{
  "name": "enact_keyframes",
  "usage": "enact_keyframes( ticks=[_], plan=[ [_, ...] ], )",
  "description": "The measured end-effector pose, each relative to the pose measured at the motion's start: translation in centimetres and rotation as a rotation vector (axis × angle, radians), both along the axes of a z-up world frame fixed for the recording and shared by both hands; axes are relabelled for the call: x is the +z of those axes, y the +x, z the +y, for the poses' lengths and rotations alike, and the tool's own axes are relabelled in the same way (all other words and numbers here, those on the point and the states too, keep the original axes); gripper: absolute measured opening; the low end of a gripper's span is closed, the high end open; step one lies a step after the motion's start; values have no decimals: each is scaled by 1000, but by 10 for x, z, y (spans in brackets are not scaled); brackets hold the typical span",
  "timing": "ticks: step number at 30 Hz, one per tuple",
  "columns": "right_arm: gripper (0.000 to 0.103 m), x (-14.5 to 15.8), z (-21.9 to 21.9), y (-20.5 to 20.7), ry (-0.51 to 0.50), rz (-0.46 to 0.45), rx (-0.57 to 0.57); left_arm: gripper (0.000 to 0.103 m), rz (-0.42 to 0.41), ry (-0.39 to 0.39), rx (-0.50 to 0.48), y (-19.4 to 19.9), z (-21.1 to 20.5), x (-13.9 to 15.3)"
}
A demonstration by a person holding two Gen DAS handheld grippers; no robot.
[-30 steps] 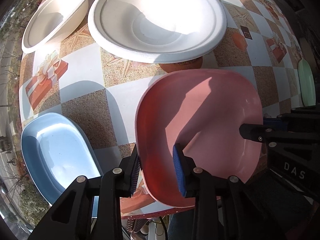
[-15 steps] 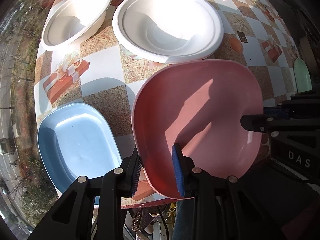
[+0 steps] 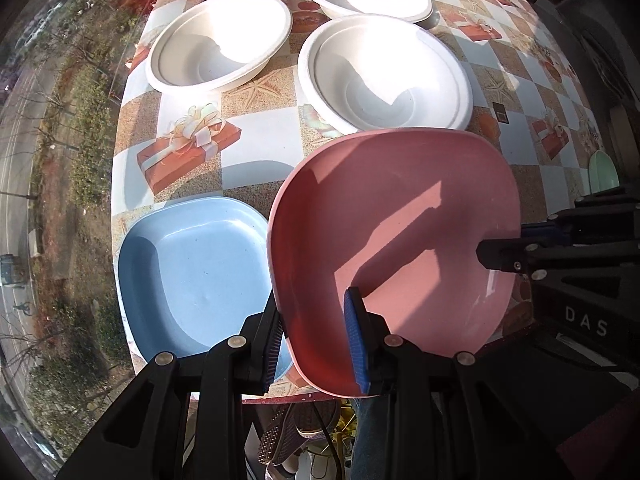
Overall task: Organize plates and bowls
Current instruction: 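Lift the pink plate with the right gripper toward the light blue plate, then lower the pink plate onto the blue plate and open the right gripper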
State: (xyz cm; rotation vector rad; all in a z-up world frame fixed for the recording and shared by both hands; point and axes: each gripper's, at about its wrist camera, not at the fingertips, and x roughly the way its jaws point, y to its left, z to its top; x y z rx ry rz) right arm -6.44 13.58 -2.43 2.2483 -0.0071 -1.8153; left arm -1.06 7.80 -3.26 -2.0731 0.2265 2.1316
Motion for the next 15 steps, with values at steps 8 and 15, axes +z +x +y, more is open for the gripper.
enact_keyframes(
  ticks=[8,15],
  plan=[
    [14,4,-28,6,-28,16,61,33,12,-18,70,1,-26,9],
    [14,2,-51,11,-57,18,110,33,23,-32,132,2,-51,15]
  ],
)
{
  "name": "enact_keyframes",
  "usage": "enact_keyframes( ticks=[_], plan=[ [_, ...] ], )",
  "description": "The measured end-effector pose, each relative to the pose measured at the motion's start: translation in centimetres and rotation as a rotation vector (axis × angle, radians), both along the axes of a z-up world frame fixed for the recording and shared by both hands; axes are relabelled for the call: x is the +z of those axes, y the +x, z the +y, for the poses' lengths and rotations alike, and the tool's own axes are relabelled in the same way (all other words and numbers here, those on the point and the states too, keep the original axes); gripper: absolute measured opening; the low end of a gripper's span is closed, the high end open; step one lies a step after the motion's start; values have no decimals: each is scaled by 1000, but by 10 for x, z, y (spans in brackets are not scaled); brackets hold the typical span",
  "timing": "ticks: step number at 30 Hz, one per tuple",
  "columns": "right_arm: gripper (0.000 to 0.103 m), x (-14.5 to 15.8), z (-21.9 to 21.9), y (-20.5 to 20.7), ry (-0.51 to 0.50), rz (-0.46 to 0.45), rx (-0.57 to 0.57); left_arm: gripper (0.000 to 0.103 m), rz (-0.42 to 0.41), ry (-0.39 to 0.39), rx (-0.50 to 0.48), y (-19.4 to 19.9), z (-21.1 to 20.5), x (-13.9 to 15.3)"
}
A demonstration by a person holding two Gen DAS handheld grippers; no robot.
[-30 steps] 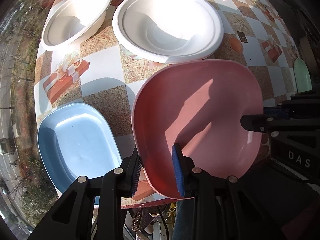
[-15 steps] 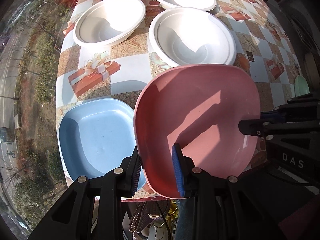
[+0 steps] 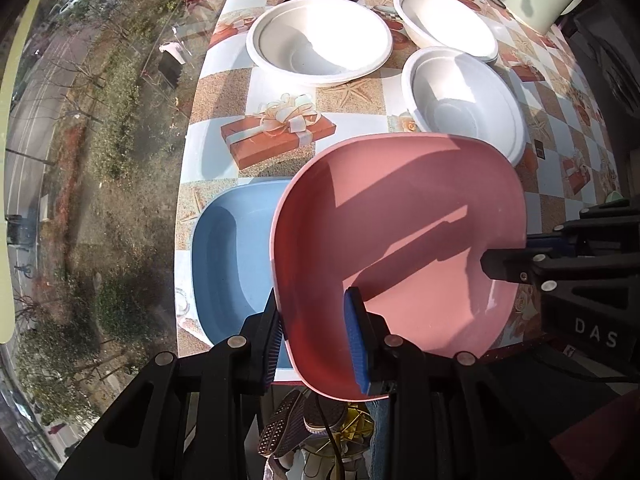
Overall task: Organize plates and bowls
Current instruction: 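Lower the pink plate onto the blue plate and open the right gripper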
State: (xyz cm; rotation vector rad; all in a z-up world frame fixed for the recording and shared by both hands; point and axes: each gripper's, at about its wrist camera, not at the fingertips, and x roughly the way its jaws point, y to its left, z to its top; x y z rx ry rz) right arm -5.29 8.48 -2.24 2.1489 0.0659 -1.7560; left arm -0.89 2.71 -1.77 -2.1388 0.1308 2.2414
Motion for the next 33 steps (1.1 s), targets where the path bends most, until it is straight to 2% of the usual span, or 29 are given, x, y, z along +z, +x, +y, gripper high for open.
enact_keyframes(
  ticks=[15,19,21,24,33],
  plan=[
    [14,-3,-20,1,-49,-12,82,33,48,-57,81,-8,-32,4],
    [14,-15,-19,2,-56,-34,71,33,31,-65,95,-5,-33,-5],
    [14,-22,-16,3,-59,-53,60,33,27,-59,105,-8,-50,-12],
    [14,-31,-8,1,-57,-71,50,33,21,-59,106,-7,-55,-18],
    [14,-51,7,-7,-33,-74,52,33,9,-61,119,-10,-61,-35]
  ],
)
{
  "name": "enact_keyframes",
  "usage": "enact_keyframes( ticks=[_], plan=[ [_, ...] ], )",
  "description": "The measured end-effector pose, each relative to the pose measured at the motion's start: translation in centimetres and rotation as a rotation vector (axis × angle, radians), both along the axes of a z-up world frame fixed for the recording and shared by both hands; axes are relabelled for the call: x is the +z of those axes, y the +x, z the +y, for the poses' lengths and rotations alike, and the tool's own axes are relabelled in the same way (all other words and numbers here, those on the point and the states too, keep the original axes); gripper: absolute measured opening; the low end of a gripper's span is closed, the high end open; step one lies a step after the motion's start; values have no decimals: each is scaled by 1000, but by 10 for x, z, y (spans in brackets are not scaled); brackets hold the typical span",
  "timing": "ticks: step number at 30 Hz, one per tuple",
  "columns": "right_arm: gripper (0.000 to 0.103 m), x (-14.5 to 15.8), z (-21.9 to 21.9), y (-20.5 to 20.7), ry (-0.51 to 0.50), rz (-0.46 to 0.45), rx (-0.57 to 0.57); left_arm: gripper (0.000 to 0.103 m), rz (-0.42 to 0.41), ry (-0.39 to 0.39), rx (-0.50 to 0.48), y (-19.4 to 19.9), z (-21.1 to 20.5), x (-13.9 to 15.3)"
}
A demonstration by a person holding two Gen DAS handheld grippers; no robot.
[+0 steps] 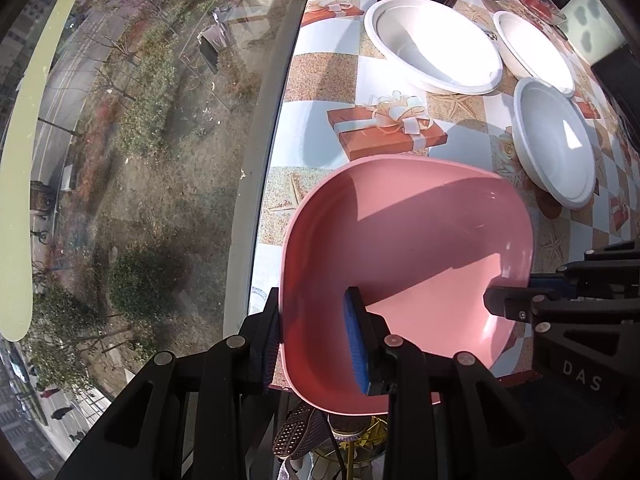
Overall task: Organize plates and bowls
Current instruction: 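Lower the pink plate onto the blue plate and open the right gripper, then move the right gripper to the mint green plate's rim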
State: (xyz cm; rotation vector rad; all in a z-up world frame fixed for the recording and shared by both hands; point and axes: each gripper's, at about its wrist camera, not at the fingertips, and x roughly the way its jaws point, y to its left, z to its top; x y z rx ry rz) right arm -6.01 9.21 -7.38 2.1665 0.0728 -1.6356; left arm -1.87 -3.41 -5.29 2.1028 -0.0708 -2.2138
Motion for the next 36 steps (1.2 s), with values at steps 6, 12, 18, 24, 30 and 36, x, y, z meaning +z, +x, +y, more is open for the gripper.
enact_keyframes(
  ticks=[6,12,18,24,30,36],
  plan=[
    [14,4,11,1,-10,13,24,61,17,0,0,9,1,0],
    [44,18,24,-2,9,63,45,78,62,0,20,15,-1,11],
    [74,31,56,-4,7,102,-5,78,68,65,34,17,2,21],
    [90,38,100,-7,9,116,-133,78,69,97,-55,8,34,34],
    [90,36,154,-15,30,114,-320,79,62,135,-192,-7,88,43],
    [90,35,219,-12,63,113,-504,79,52,158,-338,-17,147,49]
  ],
)
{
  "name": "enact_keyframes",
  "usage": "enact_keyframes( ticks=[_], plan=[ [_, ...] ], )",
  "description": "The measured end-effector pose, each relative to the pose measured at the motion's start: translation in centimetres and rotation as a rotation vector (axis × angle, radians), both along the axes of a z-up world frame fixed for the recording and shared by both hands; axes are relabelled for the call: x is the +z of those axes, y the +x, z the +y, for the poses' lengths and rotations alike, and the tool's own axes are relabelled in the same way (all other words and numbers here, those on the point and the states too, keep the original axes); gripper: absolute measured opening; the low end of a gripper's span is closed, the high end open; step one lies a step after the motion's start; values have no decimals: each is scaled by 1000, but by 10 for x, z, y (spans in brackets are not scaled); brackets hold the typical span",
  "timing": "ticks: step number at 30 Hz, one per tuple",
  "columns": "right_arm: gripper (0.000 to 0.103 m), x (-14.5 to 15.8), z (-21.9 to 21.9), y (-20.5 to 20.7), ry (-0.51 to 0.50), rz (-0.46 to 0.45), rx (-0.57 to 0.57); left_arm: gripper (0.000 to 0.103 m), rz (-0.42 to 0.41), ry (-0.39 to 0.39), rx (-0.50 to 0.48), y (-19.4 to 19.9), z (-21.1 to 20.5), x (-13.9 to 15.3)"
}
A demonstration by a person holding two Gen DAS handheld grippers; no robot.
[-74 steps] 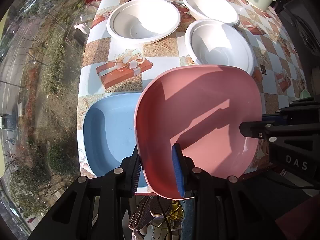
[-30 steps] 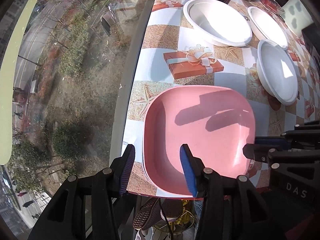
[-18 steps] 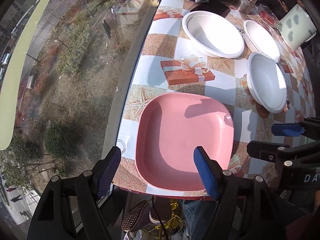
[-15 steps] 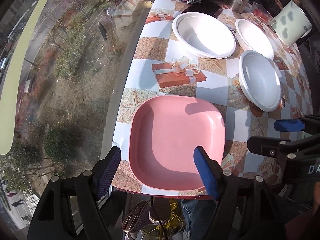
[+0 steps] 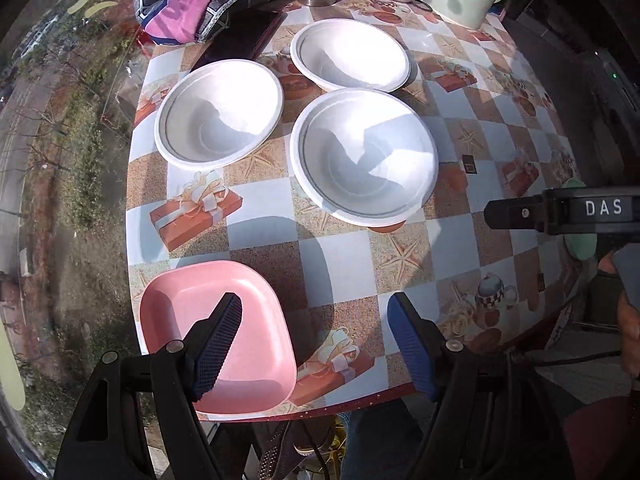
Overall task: Organize plates and bowls
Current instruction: 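Move the right gripper to the mint green plate's rim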
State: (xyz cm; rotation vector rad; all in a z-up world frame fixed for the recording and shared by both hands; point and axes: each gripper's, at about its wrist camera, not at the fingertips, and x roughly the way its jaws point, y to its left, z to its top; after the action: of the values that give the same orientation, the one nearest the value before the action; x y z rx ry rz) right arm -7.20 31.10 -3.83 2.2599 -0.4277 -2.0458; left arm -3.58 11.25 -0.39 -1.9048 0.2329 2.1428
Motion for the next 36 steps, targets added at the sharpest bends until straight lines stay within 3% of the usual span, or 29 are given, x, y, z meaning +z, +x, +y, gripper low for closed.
enact_keyframes(
  ticks=[7,14,15,16,17,24,36],
  plan=[
    [90,6,92,20,8,6,-225,79,-17,11,-144,-7,60,1],
    [90,10,157,44,5,19,-400,79,-42,33,-235,-14,110,0],
    [91,10,166,48,6,24,-422,79,-45,38,-247,-14,117,0],
    [103,12,174,51,10,33,-444,79,-47,40,-257,-15,123,0],
    [103,15,182,54,21,47,-465,79,-50,42,-270,-16,131,0],
    [103,23,229,78,77,85,-551,79,-74,35,-348,-22,180,-6],
    [103,-1,306,112,192,1,-616,79,-150,34,-399,-33,281,-33]
  ],
)
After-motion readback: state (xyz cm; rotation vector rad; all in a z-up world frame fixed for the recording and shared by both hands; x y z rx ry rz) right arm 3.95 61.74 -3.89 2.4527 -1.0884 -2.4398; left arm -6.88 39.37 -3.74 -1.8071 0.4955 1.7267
